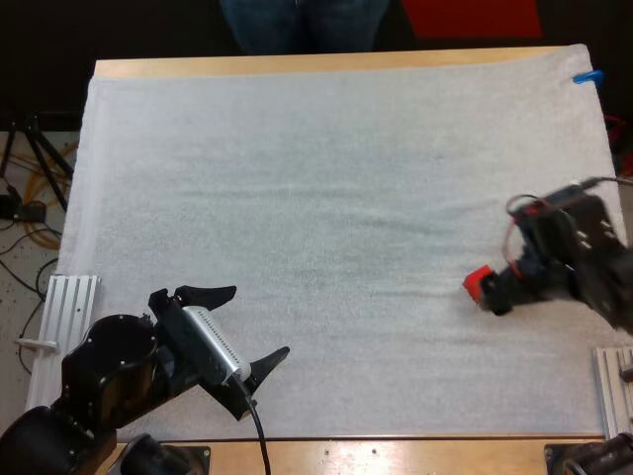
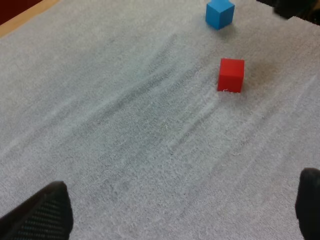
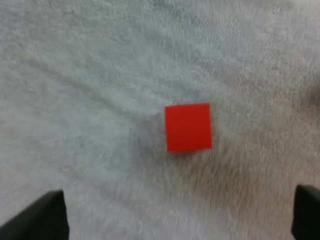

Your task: Stack red cube on blue cube

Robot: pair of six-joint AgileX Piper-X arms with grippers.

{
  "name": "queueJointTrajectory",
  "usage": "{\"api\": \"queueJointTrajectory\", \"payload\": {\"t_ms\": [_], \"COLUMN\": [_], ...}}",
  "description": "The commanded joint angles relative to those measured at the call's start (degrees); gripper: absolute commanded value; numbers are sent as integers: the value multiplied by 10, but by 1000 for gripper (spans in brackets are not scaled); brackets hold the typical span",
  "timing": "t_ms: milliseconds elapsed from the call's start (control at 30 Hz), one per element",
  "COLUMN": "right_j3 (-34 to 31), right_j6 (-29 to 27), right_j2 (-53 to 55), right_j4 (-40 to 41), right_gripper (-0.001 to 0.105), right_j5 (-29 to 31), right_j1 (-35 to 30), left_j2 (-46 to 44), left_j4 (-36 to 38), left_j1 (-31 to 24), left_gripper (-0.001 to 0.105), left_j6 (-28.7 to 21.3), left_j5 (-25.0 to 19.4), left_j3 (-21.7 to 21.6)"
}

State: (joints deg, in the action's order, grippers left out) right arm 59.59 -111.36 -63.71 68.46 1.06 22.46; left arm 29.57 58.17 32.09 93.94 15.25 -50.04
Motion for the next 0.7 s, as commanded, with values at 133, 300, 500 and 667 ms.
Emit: {"api": "queueJointTrajectory", "payload": {"t_ms": [133,300,500,667], "right_j3": [5,5,5,5], "right_j6": [-20,-20,-20,-18], "right_j2": [-101,-181,-256,-301], "right_j4": [-46,-78,-85,-111], "right_gripper": [85,85,85,85], "right_j5": [4,4,-2,-7], "right_j1": [0,-7,-30,-36], "left_j2": [0,0,0,0], "left_j4": [-2,5,11,11], "left_j1": [3,3,3,3], "left_gripper": [87,87,87,87], "left_j6": [0,0,0,0], "left_j5": [-6,-6,-2,-1], "left_j3": [-4,-4,-4,-4]}}
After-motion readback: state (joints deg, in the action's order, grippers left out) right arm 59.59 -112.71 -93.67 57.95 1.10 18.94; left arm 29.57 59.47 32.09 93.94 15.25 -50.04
